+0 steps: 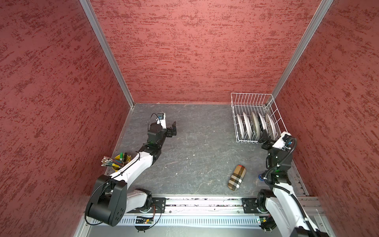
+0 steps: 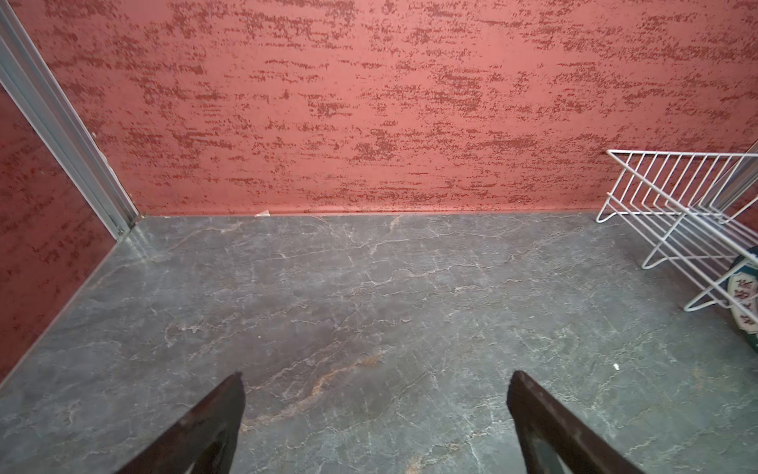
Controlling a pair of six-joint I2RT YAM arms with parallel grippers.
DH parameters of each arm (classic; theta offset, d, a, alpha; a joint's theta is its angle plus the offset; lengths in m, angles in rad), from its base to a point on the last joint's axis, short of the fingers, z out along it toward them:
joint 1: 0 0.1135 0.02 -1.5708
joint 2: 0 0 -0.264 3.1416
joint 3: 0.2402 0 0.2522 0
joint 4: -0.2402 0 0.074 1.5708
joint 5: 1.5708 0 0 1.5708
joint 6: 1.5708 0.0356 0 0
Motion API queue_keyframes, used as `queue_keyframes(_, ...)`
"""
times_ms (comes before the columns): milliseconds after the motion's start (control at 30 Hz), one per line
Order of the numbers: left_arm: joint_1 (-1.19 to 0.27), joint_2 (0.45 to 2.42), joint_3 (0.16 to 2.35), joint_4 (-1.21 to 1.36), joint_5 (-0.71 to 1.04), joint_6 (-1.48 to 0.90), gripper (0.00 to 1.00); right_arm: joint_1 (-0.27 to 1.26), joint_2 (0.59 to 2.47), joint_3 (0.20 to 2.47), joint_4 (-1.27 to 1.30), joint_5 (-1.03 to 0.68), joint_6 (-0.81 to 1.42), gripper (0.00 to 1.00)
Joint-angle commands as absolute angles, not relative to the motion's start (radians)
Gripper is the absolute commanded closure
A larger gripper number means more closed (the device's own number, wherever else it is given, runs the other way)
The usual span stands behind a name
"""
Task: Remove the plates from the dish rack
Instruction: 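Raise the right gripper over the dish rack while the left arm lifts forward, then lower the right gripper into the rack and close on the nearest white plate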
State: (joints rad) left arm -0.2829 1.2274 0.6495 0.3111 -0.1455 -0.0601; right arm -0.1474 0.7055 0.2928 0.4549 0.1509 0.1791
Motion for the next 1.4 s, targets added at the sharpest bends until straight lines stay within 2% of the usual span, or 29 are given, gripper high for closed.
queue_keyframes(0,-0.294,1.184,0.634,0.248,-0.068,-0.198,0.01,-0.144,0.781,0.460,0.009,0.233,0.204,0.01)
queue_keyframes(67,-0.311,1.163,0.584,0.326,-0.024,-0.234,0.01,-0.143,0.876,0.557,-0.095,0.211,0.216,0.01)
queue_keyframes(200,-0.328,1.175,0.606,0.259,-0.002,-0.283,0.01,-0.144,1.021,0.727,-0.243,0.150,0.233,0.01)
queue_keyframes(600,-0.353,1.239,0.603,0.275,0.059,-0.324,0.01,-0.131,1.152,1.007,-0.489,0.151,0.170,0.01)
queue_keyframes(1133,-0.344,1.247,0.603,0.244,0.061,-0.314,0.01,0.024,1.366,1.300,-0.803,0.423,0.106,0.01)
queue_keyframes(1267,-0.334,1.229,0.600,0.235,0.071,-0.317,0.01,0.081,1.438,1.358,-0.855,0.495,0.111,0.11)
queue_keyframes(1367,-0.331,1.221,0.594,0.236,0.075,-0.325,0.01,0.124,1.511,1.394,-0.892,0.571,0.106,0.15)
